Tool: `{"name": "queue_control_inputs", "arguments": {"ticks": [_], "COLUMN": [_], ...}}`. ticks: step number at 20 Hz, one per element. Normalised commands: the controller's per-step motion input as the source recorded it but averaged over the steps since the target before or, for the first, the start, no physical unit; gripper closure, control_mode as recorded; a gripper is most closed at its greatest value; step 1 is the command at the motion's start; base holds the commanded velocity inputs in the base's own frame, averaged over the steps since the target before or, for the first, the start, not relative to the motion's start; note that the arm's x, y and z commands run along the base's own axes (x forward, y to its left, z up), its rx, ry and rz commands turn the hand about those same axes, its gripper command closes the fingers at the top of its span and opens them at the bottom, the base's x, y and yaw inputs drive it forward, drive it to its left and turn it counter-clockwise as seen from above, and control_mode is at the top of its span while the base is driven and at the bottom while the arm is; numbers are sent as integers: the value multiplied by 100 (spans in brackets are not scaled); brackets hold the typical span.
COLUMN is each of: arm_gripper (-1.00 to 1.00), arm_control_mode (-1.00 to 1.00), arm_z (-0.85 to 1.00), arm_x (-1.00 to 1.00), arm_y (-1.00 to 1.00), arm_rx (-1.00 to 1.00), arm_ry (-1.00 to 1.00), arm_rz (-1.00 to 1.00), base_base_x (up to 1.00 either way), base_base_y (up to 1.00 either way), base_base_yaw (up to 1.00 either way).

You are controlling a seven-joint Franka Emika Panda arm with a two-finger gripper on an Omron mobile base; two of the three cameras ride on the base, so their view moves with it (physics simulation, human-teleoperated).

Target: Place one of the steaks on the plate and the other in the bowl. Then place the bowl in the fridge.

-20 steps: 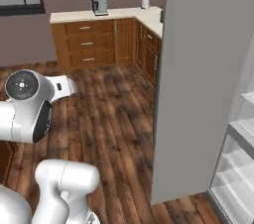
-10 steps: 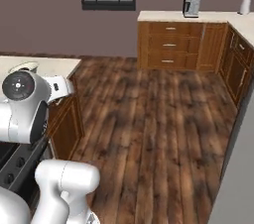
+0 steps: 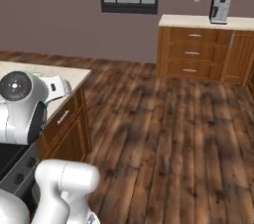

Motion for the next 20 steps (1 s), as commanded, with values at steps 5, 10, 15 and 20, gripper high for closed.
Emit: {"name": "queue_control_inputs", "arguments": {"ticks": [5,10,15,20], "arm_gripper": [-100,-100,-100,-100], "arm_control_mode": [100,100,100,100], "arm_z": [0,0,0,0], "arm_x": [0,0,0,0], "arm_y": [0,0,0,0], "arm_rx": [0,0,0,0], "arm_ry": [0,0,0,0], "arm_rz": [0,0,0,0], "base_base_x": [100,100,88,55], "base_base_y": [0,0,0,0], "base_base_yaw": [15,17,39,53]}}
